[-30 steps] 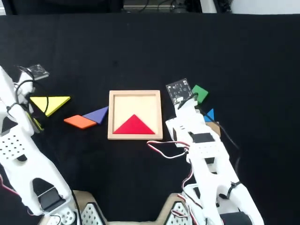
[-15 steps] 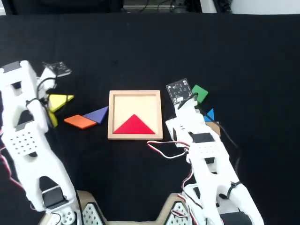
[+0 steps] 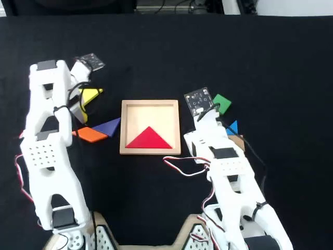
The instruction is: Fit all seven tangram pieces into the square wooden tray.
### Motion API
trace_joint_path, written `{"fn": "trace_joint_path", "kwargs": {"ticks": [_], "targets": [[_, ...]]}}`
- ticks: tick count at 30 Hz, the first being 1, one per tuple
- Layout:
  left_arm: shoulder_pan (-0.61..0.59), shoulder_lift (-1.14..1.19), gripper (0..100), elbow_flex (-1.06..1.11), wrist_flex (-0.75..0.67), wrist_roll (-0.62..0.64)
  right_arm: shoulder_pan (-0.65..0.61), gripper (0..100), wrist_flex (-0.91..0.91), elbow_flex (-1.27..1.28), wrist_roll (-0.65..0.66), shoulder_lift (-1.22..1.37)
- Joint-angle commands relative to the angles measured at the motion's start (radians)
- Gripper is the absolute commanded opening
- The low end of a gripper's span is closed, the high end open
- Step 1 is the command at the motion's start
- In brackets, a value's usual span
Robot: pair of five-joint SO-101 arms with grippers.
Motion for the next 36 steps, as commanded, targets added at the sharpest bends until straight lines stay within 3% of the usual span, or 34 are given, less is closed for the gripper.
{"fn": "trace_joint_path", "kwargs": {"ticks": [1, 7, 12, 15, 18, 21, 29, 36], "targets": [[0.067, -0.032, 28, -0.084, -0.023, 0.101, 0.008, 1.2, -0.011, -0.007, 0.000, -0.030], [0.045, -0.040, 28, -0.378, 0.109, 0.147, 0.008, 1.2, -0.011, -0.007, 0.000, -0.030], [0.038, -0.038, 28, -0.553, 0.098, 0.152, 0.008, 1.2, -0.011, -0.007, 0.000, -0.030], [0.038, -0.025, 28, -0.542, -0.077, 0.187, 0.008, 1.2, -0.012, -0.007, 0.000, -0.028], [0.027, 0.048, 28, -0.499, -0.334, 0.347, 0.008, 1.2, -0.014, -0.007, 0.000, -0.028], [0.008, 0.133, 28, -0.490, -0.454, 0.437, 0.009, 1.2, -0.015, -0.007, 0.000, -0.028], [-0.054, 0.242, 28, -0.489, -0.509, 0.305, 0.009, 1.2, -0.015, -0.007, 0.000, -0.028], [-0.099, 0.273, 28, -0.489, -0.328, 0.112, 0.009, 1.2, -0.015, -0.007, 0.000, -0.028]]}}
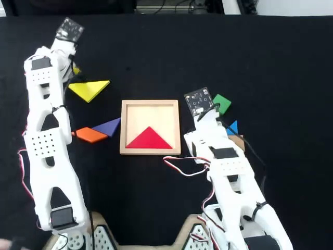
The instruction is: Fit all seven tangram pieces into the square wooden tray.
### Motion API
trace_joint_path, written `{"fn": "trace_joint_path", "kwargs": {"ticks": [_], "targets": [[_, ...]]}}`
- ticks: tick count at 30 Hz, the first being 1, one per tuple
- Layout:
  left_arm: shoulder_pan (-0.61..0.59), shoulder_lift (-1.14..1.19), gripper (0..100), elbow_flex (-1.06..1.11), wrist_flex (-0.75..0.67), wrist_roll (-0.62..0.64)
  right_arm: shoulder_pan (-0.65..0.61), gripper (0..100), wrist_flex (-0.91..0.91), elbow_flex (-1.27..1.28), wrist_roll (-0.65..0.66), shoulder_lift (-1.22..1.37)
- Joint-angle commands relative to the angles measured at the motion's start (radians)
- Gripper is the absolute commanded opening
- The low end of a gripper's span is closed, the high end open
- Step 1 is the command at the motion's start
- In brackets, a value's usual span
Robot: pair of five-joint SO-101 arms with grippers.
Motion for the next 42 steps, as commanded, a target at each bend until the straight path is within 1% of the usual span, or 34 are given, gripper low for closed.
{"fn": "trace_joint_path", "kwargs": {"ticks": [1, 7, 9, 12, 14, 16, 20, 24, 27, 28, 30, 33, 35, 38, 40, 42], "targets": [[-0.033, -0.017, 28, -0.012, 0.141, -0.120, 0.009, 1.2, -0.015, -0.007, 0.000, -0.028], [-0.041, -0.020, 28, -0.022, 0.370, -0.187, 0.009, 1.2, -0.017, -0.008, 0.015, -0.028], [-0.042, -0.020, 28, -0.061, 0.456, -0.212, 0.009, 1.2, -0.017, -0.005, 0.046, -0.028], [-0.038, -0.020, 28, -0.128, 0.620, -0.241, 0.009, 1.2, -0.017, -0.005, 0.051, -0.028], [-0.030, -0.011, 28, -0.182, 0.692, -0.241, 0.008, 1.2, -0.017, -0.005, 0.052, -0.028], [-0.010, -0.008, 28, -0.208, 0.729, -0.232, 0.008, 1.2, -0.017, -0.005, 0.052, -0.028], [0.048, 0.012, 28, -0.220, 0.733, -0.112, 0.008, 1.2, -0.017, -0.005, 0.052, -0.028], [0.077, 0.003, 28, -0.237, 0.740, -0.100, 0.009, 1.2, -0.015, -0.005, 0.052, -0.028], [0.071, -0.064, 28, -0.381, 0.789, -0.092, 0.009, 1.2, -0.015, -0.005, 0.052, -0.028], [0.070, -0.091, 28, -0.444, 0.815, -0.066, 0.009, 1.2, -0.015, -0.005, 0.054, -0.028], [0.079, -0.135, 28, -0.550, 0.853, 0.025, 0.008, 1.2, -0.015, -0.005, 0.054, -0.028], [0.090, -0.180, 28, -0.601, 0.852, 0.261, 0.008, 1.2, -0.015, -0.005, 0.054, -0.028], [0.093, -0.189, 28, -0.553, 0.852, 0.420, 0.008, 1.2, -0.015, -0.005, 0.054, -0.028], [0.110, -0.173, 28, -0.414, 0.850, 0.632, 0.008, 1.2, -0.014, -0.005, 0.054, -0.028], [0.139, -0.161, 28, -0.306, 0.850, 0.726, 0.008, 1.2, -0.014, -0.005, 0.054, -0.028], [0.183, -0.153, 28, -0.231, 0.848, 0.793, 0.008, 1.2, -0.014, -0.005, 0.054, -0.028]]}}
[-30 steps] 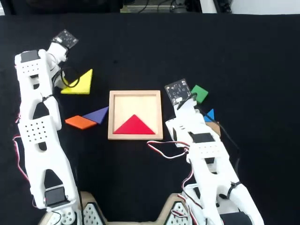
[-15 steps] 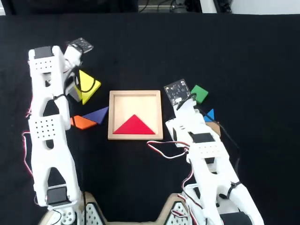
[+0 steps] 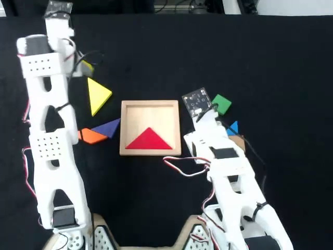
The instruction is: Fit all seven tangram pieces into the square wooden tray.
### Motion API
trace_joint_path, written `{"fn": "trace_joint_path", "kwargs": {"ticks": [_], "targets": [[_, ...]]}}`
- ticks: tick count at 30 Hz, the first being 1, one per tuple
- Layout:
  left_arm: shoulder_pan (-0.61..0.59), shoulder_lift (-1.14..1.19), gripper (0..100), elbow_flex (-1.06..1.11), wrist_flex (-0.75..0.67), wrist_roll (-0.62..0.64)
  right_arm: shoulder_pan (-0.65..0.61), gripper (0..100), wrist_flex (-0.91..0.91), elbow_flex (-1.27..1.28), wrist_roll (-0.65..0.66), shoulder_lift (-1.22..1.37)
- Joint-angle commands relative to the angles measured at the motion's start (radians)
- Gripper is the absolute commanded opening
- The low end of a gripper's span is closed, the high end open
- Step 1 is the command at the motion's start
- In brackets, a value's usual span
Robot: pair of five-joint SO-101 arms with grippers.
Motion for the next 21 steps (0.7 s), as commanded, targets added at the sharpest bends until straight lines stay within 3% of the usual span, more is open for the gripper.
{"fn": "trace_joint_path", "kwargs": {"ticks": [1, 12, 16, 21], "targets": [[0.093, -0.020, 28, 0.157, 0.002, 0.198, 0.008, 1.2, -0.014, -0.005, 0.009, -0.028], [0.101, 0.084, 29, 0.143, -0.048, 0.275, 0.008, 1.2, -0.015, -0.005, 0.009, -0.028], [0.094, 0.109, 30, 0.148, -0.037, 0.219, 0.008, 1.2, -0.015, -0.005, 0.009, -0.028], [0.053, 0.107, 24, 0.139, 0.000, 0.311, 0.006, 1.2, -0.015, -0.005, 0.009, -0.028]]}}
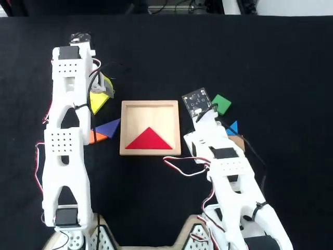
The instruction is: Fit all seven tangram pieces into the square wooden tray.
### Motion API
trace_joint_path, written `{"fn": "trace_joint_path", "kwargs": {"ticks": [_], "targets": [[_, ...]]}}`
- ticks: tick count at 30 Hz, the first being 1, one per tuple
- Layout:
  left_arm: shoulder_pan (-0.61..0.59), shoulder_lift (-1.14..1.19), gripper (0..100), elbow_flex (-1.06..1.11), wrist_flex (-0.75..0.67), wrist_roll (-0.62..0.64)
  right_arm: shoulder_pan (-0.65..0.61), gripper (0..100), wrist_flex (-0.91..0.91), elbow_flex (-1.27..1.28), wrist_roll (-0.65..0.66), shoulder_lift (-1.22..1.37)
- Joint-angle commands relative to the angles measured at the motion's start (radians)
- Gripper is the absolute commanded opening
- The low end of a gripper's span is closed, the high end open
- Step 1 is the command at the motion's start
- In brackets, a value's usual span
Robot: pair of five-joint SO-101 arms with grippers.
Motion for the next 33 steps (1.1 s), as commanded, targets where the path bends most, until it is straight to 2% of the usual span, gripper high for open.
{"fn": "trace_joint_path", "kwargs": {"ticks": [1, 4, 8, 13, 17, 33], "targets": [[-0.036, -0.018, 24, -0.031, 0.012, 0.048, 0.006, 1.2, -0.015, -0.005, 0.009, -0.028], [-0.031, -0.008, 29, -0.064, 0.014, 0.034, 0.006, 1.2, -0.015, -0.005, 0.009, -0.028], [-0.024, -0.008, 43, -0.068, 0.012, 0.101, 0.006, 1.2, -0.015, -0.005, 0.009, -0.028], [0.015, -0.006, 41, -0.062, -0.031, 0.081, 0.006, 1.2, -0.015, -0.005, 0.009, -0.028], [-0.005, -0.006, 41, -0.059, -0.097, 0.083, 0.006, 1.2, -0.014, -0.005, 0.009, -0.028], [-0.007, 0.118, 39, -0.070, -0.137, 0.063, 0.006, 1.2, -0.014, -0.004, 0.009, -0.027]]}}
